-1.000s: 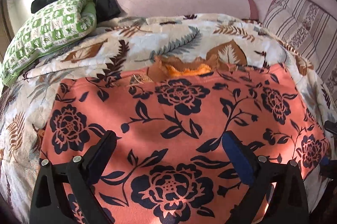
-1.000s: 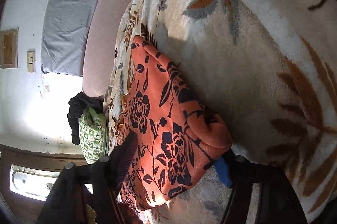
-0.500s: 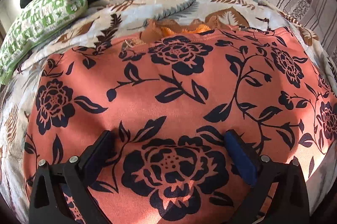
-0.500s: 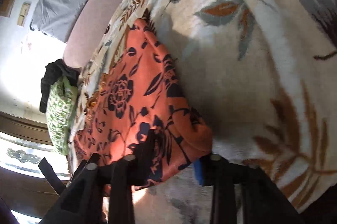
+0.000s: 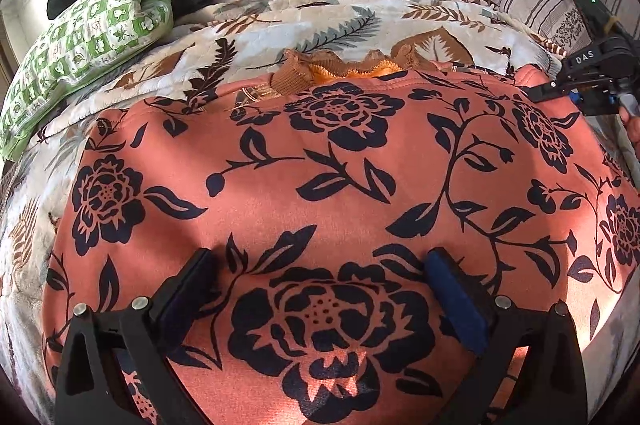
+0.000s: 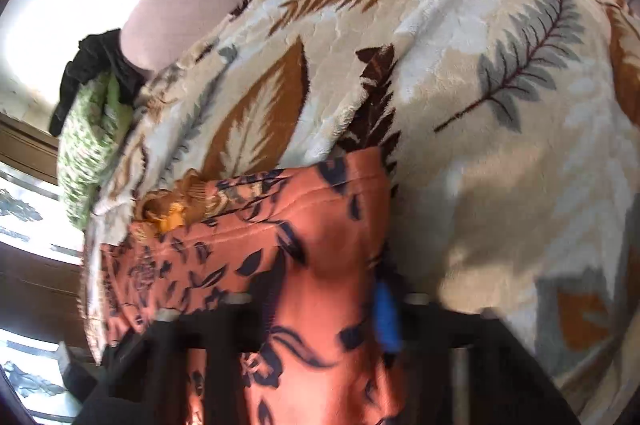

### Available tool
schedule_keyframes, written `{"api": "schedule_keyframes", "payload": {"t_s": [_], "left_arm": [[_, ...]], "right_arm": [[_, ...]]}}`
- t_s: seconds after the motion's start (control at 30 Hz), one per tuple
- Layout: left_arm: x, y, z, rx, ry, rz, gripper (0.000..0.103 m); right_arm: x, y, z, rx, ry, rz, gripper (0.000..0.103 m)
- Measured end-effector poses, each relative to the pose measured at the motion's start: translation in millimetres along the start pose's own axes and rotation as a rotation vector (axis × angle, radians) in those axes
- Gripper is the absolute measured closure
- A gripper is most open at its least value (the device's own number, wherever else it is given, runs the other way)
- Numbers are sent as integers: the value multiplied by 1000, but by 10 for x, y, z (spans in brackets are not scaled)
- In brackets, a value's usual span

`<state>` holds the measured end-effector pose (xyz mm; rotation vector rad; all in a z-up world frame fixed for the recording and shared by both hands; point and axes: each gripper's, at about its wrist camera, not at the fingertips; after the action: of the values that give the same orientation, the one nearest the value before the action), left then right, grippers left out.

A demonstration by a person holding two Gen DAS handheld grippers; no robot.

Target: Fold small clothes

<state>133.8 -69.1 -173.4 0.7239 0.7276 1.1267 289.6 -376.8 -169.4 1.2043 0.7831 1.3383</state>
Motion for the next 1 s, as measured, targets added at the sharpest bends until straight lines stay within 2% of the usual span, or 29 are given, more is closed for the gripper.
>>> {"api": "schedule_keyframes", "payload": {"t_s": [0.07, 0.13, 0.2, 0.23, 0.3, 0.33, 0.4, 0.53, 0.6, 0.67, 0.73, 0.87, 1.0], "left_arm": [[-3, -9, 6, -2, -4, 0, 0], [-9, -25, 25, -1, -5, 2, 0], [6, -30, 44, 1, -5, -9, 0], [11, -31, 44, -1, -7, -13, 0], [21, -34, 43, -8, -12, -22, 0], [27, -37, 43, -12, -8, -26, 0], [32, -35, 41, -22, -7, -30, 0], [50, -17, 17, -46, -8, -46, 0], [51, -16, 12, -51, -8, -50, 0], [59, -4, -1, -62, -8, -58, 0], [91, 8, -7, -71, 0, -82, 0], [138, 37, -1, -79, 6, -124, 0], [221, 223, 58, -167, 27, -239, 0]], "right_arm": [[13, -41, 40, -38, -9, -47, 83], [2, -65, 30, -67, -31, -83, 73], [-6, 50, -55, -120, -45, -149, 38], [-33, 164, -137, -159, -53, -199, 32], [-131, 461, -343, -229, -81, -248, 31], [-185, 626, -491, -258, -107, -240, 31], [-279, 949, -820, -286, -142, -164, 31], [-378, 1481, -1766, -329, -221, -34, 28], [-386, 1653, -2215, -345, -249, -8, 26], [-391, 1808, -2546, -355, -259, -23, 26], [-393, 1961, -2753, -367, -278, -50, 26], [-324, 2391, -3069, -444, -300, -79, 26], [-251, 2770, -3204, -503, -297, -77, 26]]}}
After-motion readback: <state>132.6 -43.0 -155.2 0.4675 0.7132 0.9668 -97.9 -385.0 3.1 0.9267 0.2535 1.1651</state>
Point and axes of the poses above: each gripper's, at about its wrist camera, not at the fingertips, and y roughly against the way its jaws point, x to its left, z to its top, and after that the axes turned 14 degrees about -z, right-handed
